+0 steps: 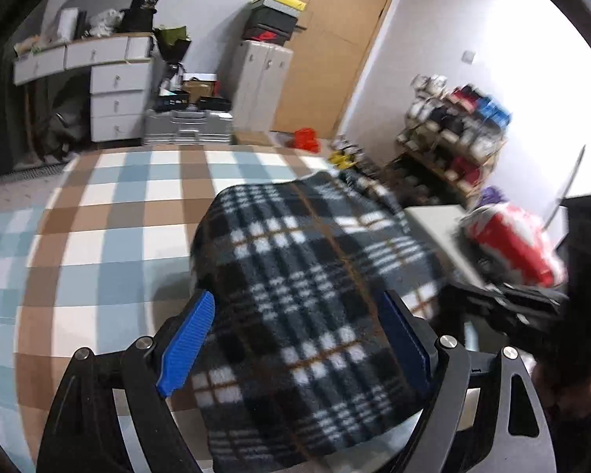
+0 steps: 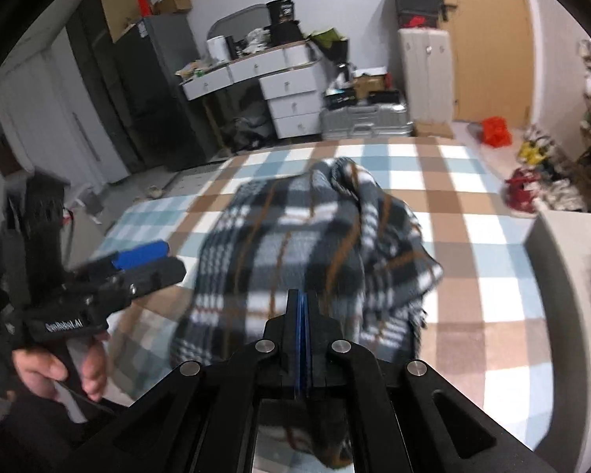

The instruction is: Fold large clothes

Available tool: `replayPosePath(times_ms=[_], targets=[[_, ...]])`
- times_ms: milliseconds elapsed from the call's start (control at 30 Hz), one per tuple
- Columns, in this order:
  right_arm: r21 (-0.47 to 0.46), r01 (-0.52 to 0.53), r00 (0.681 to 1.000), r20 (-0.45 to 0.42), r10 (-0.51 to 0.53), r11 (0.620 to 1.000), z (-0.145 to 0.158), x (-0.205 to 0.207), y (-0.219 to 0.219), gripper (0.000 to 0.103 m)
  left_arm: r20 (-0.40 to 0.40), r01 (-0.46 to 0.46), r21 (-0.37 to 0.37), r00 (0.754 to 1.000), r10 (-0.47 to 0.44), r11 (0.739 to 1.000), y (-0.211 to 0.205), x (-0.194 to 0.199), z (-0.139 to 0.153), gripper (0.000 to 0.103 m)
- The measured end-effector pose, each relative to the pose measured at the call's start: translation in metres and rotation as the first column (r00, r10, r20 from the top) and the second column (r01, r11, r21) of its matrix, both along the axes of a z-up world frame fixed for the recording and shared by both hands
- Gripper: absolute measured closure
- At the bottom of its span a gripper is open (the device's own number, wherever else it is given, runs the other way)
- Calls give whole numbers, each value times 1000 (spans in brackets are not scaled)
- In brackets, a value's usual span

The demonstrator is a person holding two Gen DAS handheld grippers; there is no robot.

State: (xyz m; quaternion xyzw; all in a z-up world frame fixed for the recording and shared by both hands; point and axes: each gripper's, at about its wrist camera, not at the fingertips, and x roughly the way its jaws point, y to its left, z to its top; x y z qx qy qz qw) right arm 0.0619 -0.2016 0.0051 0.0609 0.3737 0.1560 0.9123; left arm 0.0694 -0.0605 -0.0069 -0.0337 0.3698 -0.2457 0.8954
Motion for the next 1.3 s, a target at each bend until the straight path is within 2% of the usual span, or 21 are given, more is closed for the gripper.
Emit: replayPosePath(times_ms=[67,233,333,367,400,433,467,600,667,733,767,867,967,1133,1300], targets=[[16,15,1000,11,-15,1000,-10,-8,2,102,11,-9,64,1000,8,998,-8,-2,-7,21],[68,22,998,54,-26,997,-26,-17,3,102,54,-48,122,998,42,991,-9,-10,-18,21],[199,-1,997,75,-14,980,-32,-19,-5,99,43,-54,115,998,50,992,-5,-10,-22,21],[241,-12,997,83,-8,970,-33,-20,-8,82,38,-57,105,998,53,993,-3,-9,-23,21],[281,-25,995,100,-4,959,-33,-21,-10,35,37,-58,103,998,54,993,-1,-9,-22,21],[321,-25,990,141,-22,947,-32,-26,-13,10,39,-59,106,998,55,993,-2,-11,-21,21],[330,-12,982,181,-50,944,-30,-32,-14,0,42,-61,109,998,56,992,-2,-11,-20,21],[245,-10,959,278,-60,970,-14,-41,-3,0,58,-64,118,997,57,991,0,-13,-18,21],[170,27,954,289,-76,985,-10,-43,5,0,66,-65,128,996,57,990,-2,-13,-18,21],[70,87,959,265,-103,994,-13,-40,13,0,74,-69,136,995,60,988,-4,-14,-18,21],[28,106,966,235,-110,994,-16,-37,17,0,77,-70,139,995,59,988,-5,-14,-18,21],[-3,96,983,158,-95,995,-30,-30,18,0,87,-75,151,994,62,986,-6,-14,-19,21],[-54,135,989,76,-131,989,-48,-20,15,0,85,-77,163,994,64,984,-9,-13,-21,21],[52,140,988,-78,-135,989,-75,-2,-7,0,66,-85,192,995,74,978,-13,-10,-29,21],[33,135,978,-162,-128,990,-92,7,-21,0,48,-75,239,997,66,968,-20,-8,-37,21]])
